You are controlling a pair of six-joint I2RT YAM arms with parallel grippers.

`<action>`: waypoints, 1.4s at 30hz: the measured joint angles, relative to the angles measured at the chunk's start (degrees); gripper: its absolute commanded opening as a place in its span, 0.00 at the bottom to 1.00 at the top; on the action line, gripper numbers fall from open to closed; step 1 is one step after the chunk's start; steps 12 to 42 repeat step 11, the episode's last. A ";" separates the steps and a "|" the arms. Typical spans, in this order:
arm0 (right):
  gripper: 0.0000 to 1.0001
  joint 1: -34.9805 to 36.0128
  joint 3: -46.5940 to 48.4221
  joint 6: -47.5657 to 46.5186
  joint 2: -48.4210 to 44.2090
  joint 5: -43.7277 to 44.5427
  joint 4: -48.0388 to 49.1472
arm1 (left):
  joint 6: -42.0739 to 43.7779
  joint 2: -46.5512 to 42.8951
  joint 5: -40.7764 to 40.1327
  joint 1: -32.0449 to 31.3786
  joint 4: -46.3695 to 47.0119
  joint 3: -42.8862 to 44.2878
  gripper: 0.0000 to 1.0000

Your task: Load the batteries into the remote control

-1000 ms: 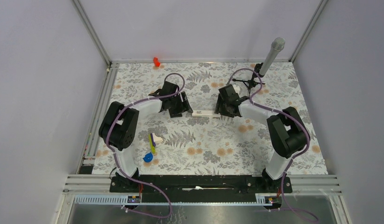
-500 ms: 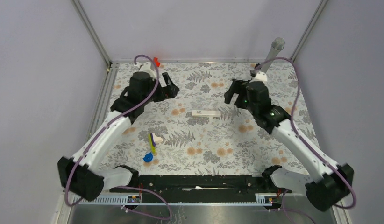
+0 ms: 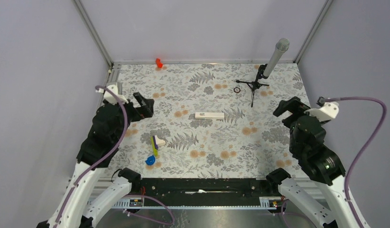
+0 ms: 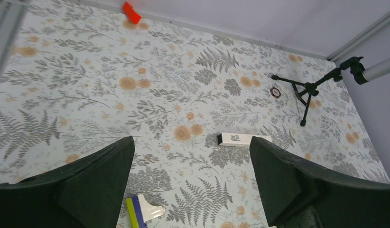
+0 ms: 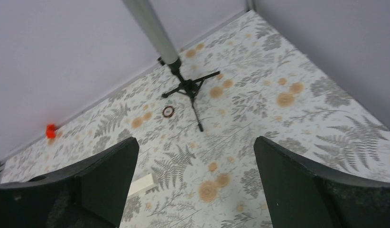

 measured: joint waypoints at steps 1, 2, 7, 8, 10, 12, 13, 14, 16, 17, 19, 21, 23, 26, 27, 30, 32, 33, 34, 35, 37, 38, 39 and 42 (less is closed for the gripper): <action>1.00 0.00 0.35 -0.02 -0.90 1.62 -0.96 | 0.22 -1.11 -0.68 0.00 -0.57 -0.17 0.99; 0.99 0.00 0.74 -0.02 -1.88 3.45 -2.27 | 0.57 -2.67 -1.60 -0.02 -1.07 -0.57 0.99; 1.00 0.00 0.98 0.55 -5.49 8.63 -6.38 | 1.70 -7.91 -4.68 -0.04 -3.61 -1.05 0.99; 1.00 0.00 0.98 0.81 -5.97 9.05 -6.80 | 1.77 -8.35 -5.05 -0.04 -3.82 -1.05 0.99; 1.00 0.00 0.98 1.31 -6.40 9.64 -7.67 | 1.79 -9.05 -5.84 -0.04 -4.42 -1.09 0.99; 0.99 0.00 0.98 1.51 -6.43 9.77 -7.98 | 1.77 -9.22 -6.14 -0.07 -4.70 -1.11 0.99; 0.99 0.00 0.98 1.51 -6.43 9.77 -7.98 | 1.77 -9.22 -6.14 -0.07 -4.70 -1.11 0.99; 0.99 0.00 0.98 1.51 -6.43 9.77 -7.98 | 1.77 -9.22 -6.14 -0.07 -4.70 -1.11 0.99; 0.99 0.00 0.98 1.51 -6.43 9.77 -7.98 | 1.77 -9.22 -6.14 -0.07 -4.70 -1.11 0.99; 0.99 0.00 0.98 1.51 -6.43 9.77 -7.98 | 1.77 -9.22 -6.14 -0.07 -4.70 -1.11 0.99; 0.99 0.00 0.98 1.51 -6.43 9.77 -7.98 | 1.77 -9.22 -6.14 -0.07 -4.70 -1.11 0.99; 0.99 0.00 0.98 1.51 -6.43 9.77 -7.98 | 1.77 -9.22 -6.14 -0.07 -4.70 -1.11 0.99; 0.99 0.00 0.98 1.51 -6.43 9.77 -7.98 | 1.77 -9.22 -6.14 -0.07 -4.70 -1.11 0.99; 0.99 0.00 0.98 1.51 -6.43 9.77 -7.98 | 1.77 -9.22 -6.14 -0.07 -4.70 -1.11 0.99; 0.99 0.00 0.98 1.51 -6.43 9.77 -7.98 | 1.77 -9.22 -6.14 -0.07 -4.70 -1.11 0.99; 0.99 0.00 0.98 1.51 -6.43 9.77 -7.98 | 1.77 -9.22 -6.14 -0.07 -4.70 -1.11 0.99; 0.99 0.00 0.98 1.51 -6.43 9.77 -7.98 | 1.77 -9.22 -6.14 -0.07 -4.70 -1.11 0.99; 0.99 0.00 0.98 1.51 -6.43 9.77 -7.98 | 1.77 -9.22 -6.14 -0.07 -4.70 -1.11 0.99; 0.99 0.00 0.98 1.51 -6.43 9.77 -7.98 | 1.77 -9.22 -6.14 -0.07 -4.70 -1.11 0.99; 0.99 0.00 0.98 1.51 -6.43 9.77 -7.98 | 1.77 -9.22 -6.14 -0.07 -4.70 -1.11 0.99; 0.99 0.00 0.98 1.51 -6.43 9.77 -7.98 | 1.77 -9.22 -6.14 -0.07 -4.70 -1.11 0.99; 0.99 0.00 0.98 1.51 -6.43 9.77 -7.98 | 1.77 -9.22 -6.14 -0.07 -4.70 -1.11 0.99; 0.99 0.00 0.98 1.51 -6.43 9.77 -7.98 | 1.77 -9.22 -6.14 -0.07 -4.70 -1.11 0.99; 0.99 0.00 0.98 1.51 -6.43 9.77 -7.98 | 1.77 -9.22 -6.14 -0.07 -4.70 -1.11 0.99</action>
